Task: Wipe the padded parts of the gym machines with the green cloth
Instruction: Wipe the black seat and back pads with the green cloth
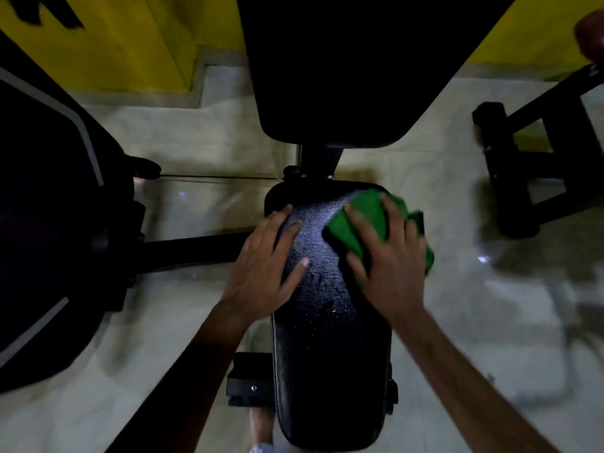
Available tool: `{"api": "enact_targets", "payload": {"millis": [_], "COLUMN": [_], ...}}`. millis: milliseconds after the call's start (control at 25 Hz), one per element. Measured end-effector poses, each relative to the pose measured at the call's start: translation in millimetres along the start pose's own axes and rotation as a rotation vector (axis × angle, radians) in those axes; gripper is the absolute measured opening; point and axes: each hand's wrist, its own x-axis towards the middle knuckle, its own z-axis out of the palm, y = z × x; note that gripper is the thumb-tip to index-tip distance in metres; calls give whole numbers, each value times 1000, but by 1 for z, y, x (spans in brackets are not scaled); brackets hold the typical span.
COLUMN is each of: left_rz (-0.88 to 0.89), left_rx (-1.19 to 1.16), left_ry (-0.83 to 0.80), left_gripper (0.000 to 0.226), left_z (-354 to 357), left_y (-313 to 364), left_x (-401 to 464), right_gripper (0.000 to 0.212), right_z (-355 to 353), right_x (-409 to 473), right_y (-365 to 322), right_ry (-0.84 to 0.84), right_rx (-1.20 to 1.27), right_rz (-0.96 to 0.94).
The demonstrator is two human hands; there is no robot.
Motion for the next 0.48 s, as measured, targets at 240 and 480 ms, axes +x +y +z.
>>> {"api": "enact_targets", "payload": {"millis": [240, 480], "left_rz": [106, 294], "left_rx": [62, 122], "left_ry": [-14, -108], "left_gripper": [49, 50], "left_z": [2, -5], "left_y": [-10, -24], "left_x": [13, 65], "right_gripper": [57, 62], "right_z": [-5, 3], "right_x": [-59, -21], "right_y": [-2, -7], "right_ry": [-29, 1], "right_rx": [-37, -45], "right_rz": [-250, -33]}}
